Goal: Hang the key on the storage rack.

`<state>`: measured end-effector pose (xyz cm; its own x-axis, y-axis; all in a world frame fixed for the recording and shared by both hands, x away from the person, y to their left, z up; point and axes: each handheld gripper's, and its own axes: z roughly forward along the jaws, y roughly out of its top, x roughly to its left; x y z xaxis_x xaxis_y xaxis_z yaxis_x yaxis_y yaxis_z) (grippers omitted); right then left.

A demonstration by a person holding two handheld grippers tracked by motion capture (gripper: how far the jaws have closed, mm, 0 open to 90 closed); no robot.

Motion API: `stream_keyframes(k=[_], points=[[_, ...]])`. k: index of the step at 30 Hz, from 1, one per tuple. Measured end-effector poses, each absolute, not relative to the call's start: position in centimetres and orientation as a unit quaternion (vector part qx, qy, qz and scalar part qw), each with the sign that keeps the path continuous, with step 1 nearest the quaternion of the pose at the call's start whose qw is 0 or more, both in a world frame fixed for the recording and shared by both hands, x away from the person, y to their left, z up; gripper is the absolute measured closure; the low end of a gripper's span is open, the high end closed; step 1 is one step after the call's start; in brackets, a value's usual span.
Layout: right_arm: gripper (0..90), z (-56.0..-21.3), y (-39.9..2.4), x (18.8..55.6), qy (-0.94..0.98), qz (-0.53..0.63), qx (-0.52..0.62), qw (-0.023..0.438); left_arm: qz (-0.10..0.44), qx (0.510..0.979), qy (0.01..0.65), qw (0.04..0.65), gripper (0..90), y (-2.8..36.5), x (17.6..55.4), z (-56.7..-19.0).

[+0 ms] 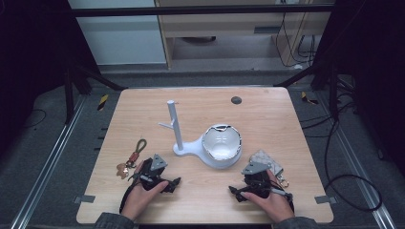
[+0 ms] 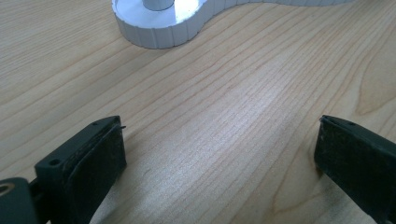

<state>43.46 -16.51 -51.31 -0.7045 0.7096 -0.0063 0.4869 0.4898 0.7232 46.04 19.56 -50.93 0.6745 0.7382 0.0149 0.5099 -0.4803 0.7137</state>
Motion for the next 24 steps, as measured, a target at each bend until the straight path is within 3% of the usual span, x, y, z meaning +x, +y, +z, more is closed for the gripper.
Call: stream_keyframes(k=[7, 16, 24], points=[[1.5, -51.3, -16.5, 43.5, 0.849, 0.362, 0.352, 0.154, 0.154, 0.843, 0.363, 0.365, 4.0, 19.8, 45.9, -50.7], [1.5, -51.3, -16.5, 43.4, 0.848, 0.361, 0.355, 0.156, 0.2, 0.816, 0.372, 0.395, 4.3, 22.3, 45.6, -48.0], [1.5, -51.3, -16.5, 43.4, 0.848, 0.361, 0.356, 0.156, 0.227, 0.816, 0.405, 0.343, 5.1, 25.9, 47.2, -45.0]])
